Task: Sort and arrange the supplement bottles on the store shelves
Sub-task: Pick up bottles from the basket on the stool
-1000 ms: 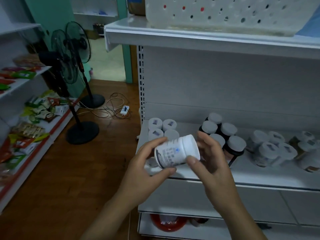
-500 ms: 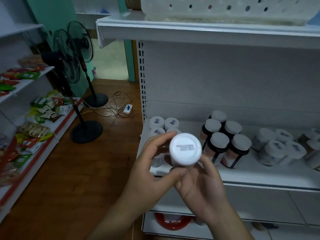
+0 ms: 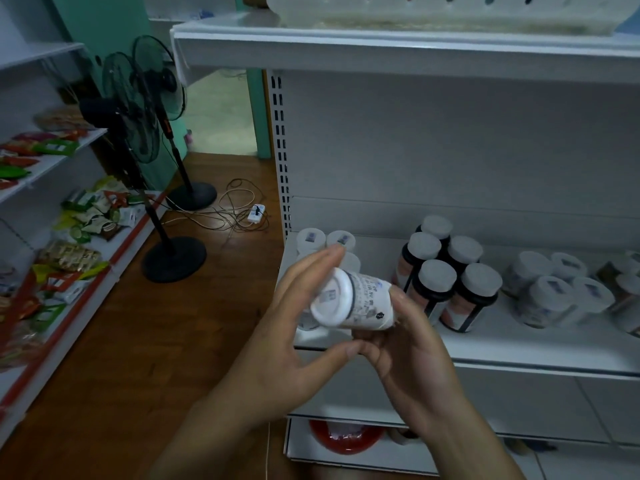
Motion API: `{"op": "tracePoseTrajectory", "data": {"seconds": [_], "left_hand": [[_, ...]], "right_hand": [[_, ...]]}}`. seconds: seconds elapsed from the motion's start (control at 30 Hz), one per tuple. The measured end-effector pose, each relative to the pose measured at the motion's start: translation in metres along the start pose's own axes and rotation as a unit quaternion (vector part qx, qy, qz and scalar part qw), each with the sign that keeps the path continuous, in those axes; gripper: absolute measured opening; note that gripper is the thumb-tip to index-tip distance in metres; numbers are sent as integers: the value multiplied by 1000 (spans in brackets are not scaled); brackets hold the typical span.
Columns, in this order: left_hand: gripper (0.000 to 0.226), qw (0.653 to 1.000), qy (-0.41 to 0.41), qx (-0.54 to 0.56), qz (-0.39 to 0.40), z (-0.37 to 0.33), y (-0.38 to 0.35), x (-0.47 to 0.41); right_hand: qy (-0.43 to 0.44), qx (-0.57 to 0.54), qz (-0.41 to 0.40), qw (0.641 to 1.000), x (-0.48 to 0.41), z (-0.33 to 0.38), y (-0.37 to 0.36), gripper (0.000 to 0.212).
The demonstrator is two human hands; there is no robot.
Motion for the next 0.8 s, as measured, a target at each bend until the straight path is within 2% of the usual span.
{"op": "tracePoseTrajectory", "data": {"seconds": [0.1,0.2,0.27,0.33,0.47,0.57,0.6,0.8], "left_hand": [[60,1000,18,12,-17,8,6,-1],[56,979,121,165,-17,23,7,0],[53,961,168,220,-26,30,5,-1],[41,952,197,231,-34,30,4,-2],[37,954,212,213,-17,33,-2,-1],[67,959,190,208,23,36,-5,3],[67,962,181,201,26,34,-4,3],[38,953,200,226,-17,33,0,1]], "right_hand": [[42,112,10,993,-1,11,7,30],[112,233,50,965,3,29,5,41],[152,274,71,947,5,41,1,50],[172,291,95,936,6,48,-2,52],[183,296,78,934,5,50,2,35],[175,271,38,946,4,48,9,26],[173,275,35,945,4,47,9,26],[164,293,107,936,7,39,-3,49]]}}
Point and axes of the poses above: each hand's wrist, its own x-axis away from the middle knuckle, its own y-axis out of the back of the hand, z = x × y, the point moved 8 cm from there along -x, towards the middle knuckle, and after that the axes turned 11 degrees about y, right-handed, at the moved point
